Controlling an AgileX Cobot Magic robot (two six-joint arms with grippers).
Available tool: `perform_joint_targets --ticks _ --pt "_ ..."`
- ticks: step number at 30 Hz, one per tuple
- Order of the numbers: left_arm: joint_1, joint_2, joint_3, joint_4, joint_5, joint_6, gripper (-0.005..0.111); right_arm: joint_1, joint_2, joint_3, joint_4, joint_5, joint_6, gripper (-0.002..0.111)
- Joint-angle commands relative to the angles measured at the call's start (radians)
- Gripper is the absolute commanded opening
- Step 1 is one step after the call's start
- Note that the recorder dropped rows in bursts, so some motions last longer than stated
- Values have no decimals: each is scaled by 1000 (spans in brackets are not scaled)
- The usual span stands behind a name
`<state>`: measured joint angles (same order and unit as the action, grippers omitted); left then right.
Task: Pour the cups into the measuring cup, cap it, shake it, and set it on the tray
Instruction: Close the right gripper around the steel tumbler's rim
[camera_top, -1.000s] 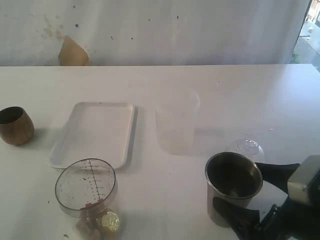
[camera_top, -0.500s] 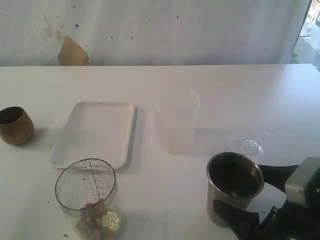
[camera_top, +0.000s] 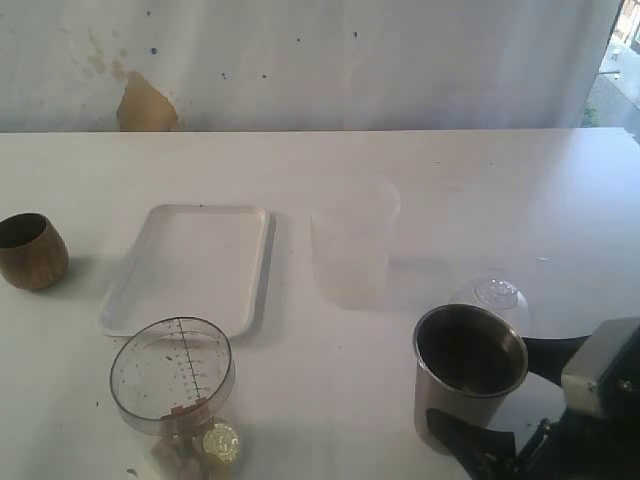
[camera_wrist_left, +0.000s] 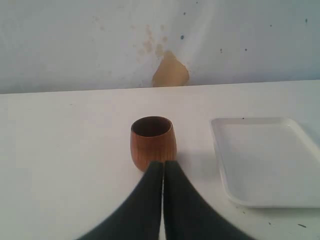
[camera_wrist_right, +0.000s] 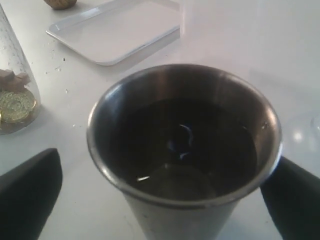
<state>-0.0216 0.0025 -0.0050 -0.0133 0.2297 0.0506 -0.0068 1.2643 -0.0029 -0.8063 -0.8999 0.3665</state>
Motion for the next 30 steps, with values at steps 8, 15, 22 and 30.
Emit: perform_joint_targets --ticks 8,15,22,30 --pt "-1 -3 5 5 -3 -3 1 -4 125 3 10 -49 -110 105" --pt "-1 -3 5 5 -3 -3 1 -4 187 -10 77 -96 -127 105" --pt "-1 -3 5 5 -3 -1 1 -4 273 -12 77 -163 -172 105" --pt "-1 -3 5 5 -3 -1 1 -4 379 -60 78 -188 -187 105"
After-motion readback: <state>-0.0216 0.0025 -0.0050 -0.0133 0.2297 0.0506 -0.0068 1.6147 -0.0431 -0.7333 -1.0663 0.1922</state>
